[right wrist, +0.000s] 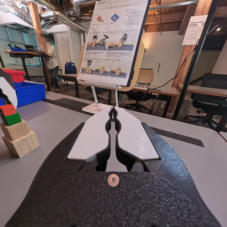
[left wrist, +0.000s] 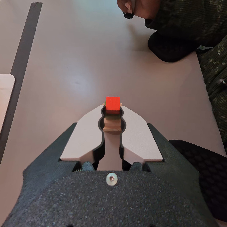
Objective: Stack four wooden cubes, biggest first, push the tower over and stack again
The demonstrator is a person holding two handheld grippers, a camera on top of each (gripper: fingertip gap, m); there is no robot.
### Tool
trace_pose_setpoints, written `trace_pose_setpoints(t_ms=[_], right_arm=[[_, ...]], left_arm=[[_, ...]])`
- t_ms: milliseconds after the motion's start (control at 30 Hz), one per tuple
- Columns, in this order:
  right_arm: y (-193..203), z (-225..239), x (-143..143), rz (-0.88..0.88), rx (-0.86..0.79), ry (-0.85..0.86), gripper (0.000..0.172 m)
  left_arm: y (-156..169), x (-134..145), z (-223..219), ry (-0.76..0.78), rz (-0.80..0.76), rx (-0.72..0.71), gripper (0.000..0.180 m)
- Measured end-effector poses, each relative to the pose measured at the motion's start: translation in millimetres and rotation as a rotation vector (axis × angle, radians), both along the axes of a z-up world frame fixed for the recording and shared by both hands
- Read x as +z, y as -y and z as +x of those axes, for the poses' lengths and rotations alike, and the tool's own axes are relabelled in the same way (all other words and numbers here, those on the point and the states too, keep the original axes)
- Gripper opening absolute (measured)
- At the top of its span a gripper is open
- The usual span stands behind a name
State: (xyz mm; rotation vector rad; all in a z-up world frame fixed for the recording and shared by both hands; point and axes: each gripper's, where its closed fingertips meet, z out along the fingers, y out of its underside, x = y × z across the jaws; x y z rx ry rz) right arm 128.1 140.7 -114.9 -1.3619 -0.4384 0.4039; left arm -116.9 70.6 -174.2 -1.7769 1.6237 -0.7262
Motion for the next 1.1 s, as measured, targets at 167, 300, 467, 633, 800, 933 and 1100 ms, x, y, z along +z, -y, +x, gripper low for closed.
trace_pose_setpoints(t_ms=[167,300,467,633,800,933,1100], right_arm=[[-1,0,-1,-0.003,0.000,0.002,0.000],[-1,-2,-2,-0.005,0.002,0.006,0.000],[-1,-2,-3,-0.007,0.003,0.007,0.000],[-1,-3,-3,-0.009,0.004,0.008,0.000],[-1,0,-1,0.002,-0.006,0.003,0.000],[0,2,1,0.011,-0.021,0.003,0.000],[-2,7,2,0.008,-0.054,-0.005,0.000]], left_arm=[[-2,0,-1,0.004,0.002,0.012,0.021],[-1,0,-1,0.010,0.011,0.010,0.023],[-1,1,-2,0.017,0.015,0.015,0.025],[-1,6,-4,0.033,0.032,0.022,0.031],[-11,38,-11,0.230,0.178,0.144,0.030],[-27,72,-37,0.491,0.298,0.432,0.008],[-44,53,-97,0.439,0.432,0.953,0.000]])
